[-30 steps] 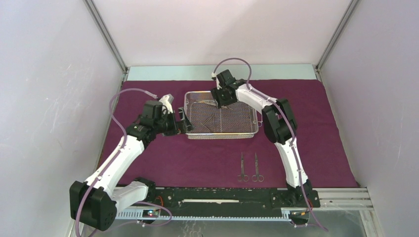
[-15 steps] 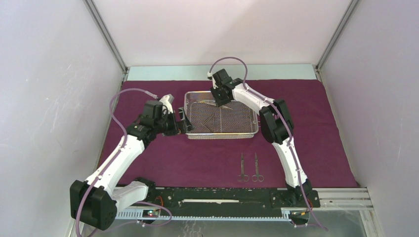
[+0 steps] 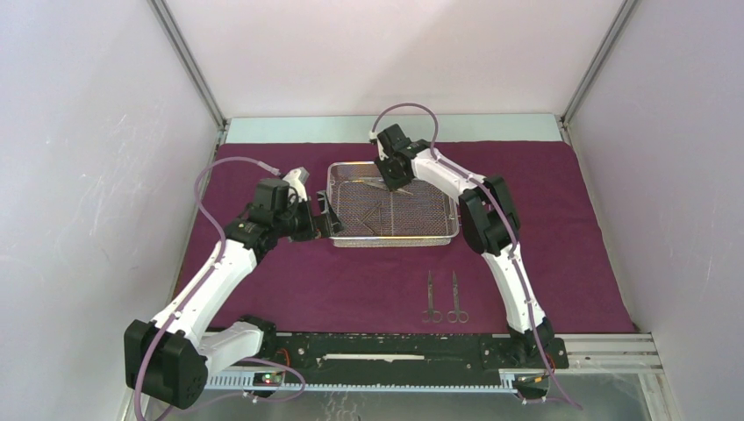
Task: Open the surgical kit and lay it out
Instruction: Pick up the medical item from the container.
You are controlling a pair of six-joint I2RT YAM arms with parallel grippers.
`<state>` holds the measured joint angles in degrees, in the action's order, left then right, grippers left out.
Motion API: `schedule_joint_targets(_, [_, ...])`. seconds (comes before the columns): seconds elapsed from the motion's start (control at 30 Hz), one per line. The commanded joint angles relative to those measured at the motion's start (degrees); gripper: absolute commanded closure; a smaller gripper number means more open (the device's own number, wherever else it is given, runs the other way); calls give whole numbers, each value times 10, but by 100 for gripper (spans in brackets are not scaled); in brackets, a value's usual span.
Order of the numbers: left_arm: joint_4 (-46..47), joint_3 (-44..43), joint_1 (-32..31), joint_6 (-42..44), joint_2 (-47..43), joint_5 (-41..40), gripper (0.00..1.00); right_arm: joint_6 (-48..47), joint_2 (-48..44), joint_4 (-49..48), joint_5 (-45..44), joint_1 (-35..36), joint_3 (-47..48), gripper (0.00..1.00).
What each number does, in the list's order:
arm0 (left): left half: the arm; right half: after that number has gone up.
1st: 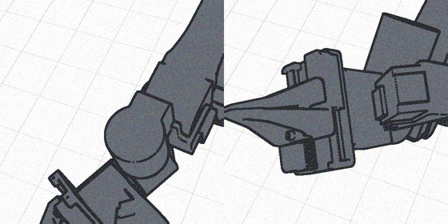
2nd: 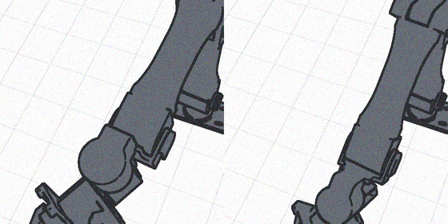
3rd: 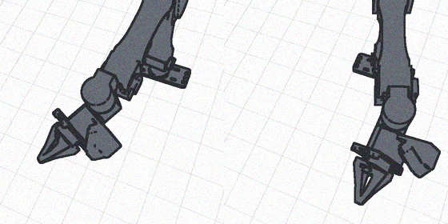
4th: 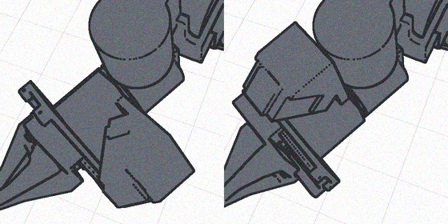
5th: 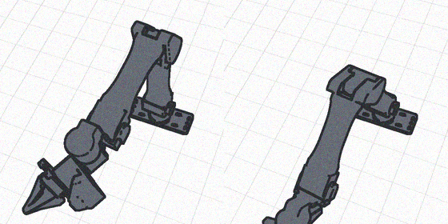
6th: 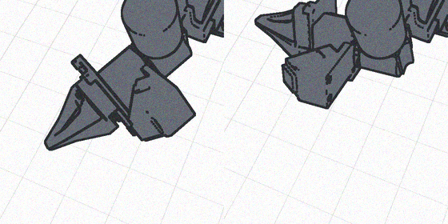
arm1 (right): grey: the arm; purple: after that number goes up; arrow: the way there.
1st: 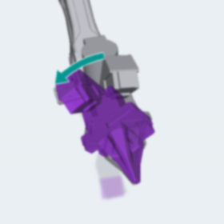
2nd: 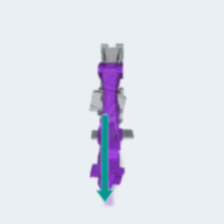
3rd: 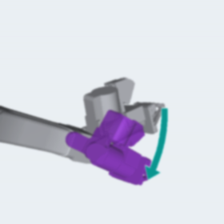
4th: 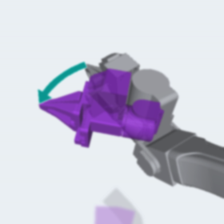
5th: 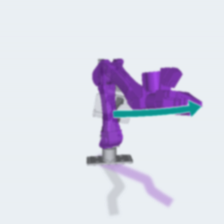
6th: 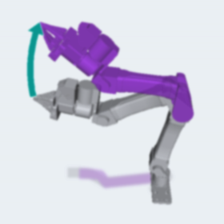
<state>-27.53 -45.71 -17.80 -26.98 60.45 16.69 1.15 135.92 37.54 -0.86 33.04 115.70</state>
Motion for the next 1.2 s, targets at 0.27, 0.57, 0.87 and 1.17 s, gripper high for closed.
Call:
schedule_joint_targets(0.27, [6, 5, 4, 2, 0, -4, 0, -11, 2, 10, -12, 9, 21, 67])
schedule_joint_targets(0.57, [8, 3, 4, 2, 2, -2, 0, -6, -18, 16, -6, 11, 9, 75])
schedule_joint_targets(0.87, [8, 4, 4, 1, -1, -2, 0, 5, -51, 7, -12, 21, -16, 84])
schedule_joint_targets(1.17, [9, 5, 4, 2, -4, -2, 0, 15, -81, 7, -28, 28, -36, 85])
